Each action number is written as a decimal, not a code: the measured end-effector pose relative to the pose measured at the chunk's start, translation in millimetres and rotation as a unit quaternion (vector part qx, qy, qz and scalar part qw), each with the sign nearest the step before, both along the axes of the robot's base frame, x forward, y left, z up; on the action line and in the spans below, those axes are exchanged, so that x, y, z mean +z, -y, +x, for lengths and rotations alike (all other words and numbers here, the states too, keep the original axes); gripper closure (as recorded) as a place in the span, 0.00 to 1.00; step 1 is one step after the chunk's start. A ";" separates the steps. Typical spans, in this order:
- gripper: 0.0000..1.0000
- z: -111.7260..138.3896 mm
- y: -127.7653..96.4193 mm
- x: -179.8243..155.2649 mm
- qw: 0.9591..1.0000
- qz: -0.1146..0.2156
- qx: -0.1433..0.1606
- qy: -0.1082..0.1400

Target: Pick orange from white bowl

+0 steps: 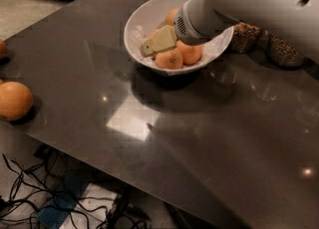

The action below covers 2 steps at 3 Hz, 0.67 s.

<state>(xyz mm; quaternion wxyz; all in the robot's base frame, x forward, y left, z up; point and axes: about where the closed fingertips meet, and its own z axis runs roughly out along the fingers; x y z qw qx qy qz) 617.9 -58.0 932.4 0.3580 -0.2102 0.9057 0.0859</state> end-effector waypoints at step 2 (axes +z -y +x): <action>0.00 6.4 -25.9 -17.6 0.999 0.012 -0.025 -0.024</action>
Offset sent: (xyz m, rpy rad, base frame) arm 0.0128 0.0388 -0.0324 0.0285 0.0808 -0.0779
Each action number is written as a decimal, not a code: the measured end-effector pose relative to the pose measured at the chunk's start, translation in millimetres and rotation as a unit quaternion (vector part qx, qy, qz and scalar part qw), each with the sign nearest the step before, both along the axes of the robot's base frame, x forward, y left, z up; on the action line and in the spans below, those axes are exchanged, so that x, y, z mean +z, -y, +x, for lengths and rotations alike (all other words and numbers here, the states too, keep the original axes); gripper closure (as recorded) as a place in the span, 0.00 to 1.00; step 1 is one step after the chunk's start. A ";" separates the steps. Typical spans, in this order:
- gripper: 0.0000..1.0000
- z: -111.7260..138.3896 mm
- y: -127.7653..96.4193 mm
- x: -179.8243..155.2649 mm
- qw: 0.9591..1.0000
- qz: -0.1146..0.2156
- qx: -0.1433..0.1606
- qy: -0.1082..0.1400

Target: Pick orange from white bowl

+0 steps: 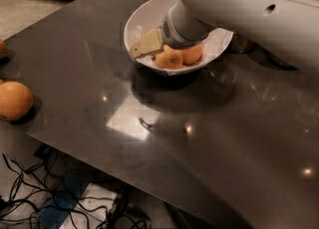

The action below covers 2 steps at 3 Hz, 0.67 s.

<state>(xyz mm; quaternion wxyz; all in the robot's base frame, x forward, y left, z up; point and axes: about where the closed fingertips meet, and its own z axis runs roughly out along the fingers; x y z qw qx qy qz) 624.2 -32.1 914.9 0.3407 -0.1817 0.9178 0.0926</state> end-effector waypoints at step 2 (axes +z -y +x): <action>0.02 10.0 -1.5 -14.2 0.999 -0.014 -0.050 -0.006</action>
Offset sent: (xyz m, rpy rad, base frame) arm 0.0175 -0.0021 -0.0265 -0.0501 0.0161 -0.1892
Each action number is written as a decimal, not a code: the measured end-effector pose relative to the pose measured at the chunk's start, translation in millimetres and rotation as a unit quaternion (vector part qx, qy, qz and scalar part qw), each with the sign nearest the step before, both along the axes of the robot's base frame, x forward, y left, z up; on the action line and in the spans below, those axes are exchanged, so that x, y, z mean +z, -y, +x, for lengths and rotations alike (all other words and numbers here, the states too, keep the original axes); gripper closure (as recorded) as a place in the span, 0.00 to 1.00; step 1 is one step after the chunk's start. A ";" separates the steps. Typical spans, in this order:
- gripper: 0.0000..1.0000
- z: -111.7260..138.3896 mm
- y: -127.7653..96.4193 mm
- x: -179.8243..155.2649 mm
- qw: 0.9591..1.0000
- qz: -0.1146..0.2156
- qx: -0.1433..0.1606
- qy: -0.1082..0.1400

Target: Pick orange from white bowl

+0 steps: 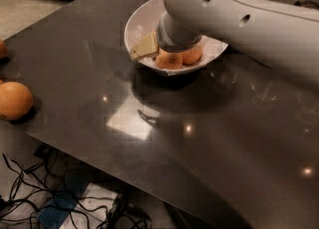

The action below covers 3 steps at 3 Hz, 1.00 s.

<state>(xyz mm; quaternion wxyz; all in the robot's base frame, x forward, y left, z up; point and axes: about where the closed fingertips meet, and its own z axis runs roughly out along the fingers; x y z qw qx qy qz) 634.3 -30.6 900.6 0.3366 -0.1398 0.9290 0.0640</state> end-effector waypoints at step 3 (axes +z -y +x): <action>0.20 19.8 12.5 -16.8 0.999 0.004 -0.042 -0.004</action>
Offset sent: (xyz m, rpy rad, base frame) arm 0.0242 -0.0134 -0.0263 -0.0044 0.0170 -0.0976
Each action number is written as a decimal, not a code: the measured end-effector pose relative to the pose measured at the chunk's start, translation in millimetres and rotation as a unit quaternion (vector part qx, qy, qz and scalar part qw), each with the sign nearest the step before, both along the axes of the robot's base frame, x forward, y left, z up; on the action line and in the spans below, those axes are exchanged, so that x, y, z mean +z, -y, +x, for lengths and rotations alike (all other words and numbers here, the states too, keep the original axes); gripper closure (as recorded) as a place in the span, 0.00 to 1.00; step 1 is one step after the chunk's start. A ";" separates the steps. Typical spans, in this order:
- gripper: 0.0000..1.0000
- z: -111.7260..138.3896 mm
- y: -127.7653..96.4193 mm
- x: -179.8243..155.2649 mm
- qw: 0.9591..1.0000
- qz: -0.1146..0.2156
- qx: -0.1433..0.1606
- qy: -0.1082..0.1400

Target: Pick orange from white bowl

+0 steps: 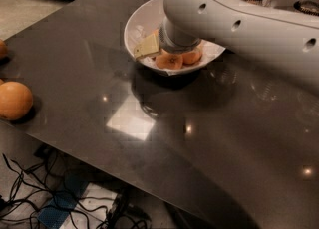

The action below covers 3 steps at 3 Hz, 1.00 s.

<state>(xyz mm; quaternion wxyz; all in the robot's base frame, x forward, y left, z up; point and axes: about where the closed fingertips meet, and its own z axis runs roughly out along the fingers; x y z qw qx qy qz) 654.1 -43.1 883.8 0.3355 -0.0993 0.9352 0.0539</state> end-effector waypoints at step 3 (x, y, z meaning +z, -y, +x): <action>0.09 -5.2 10.4 37.8 0.999 0.030 -0.006 0.029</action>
Offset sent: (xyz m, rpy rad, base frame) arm -0.0022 -0.0146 0.0545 0.1068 -0.0937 -0.0025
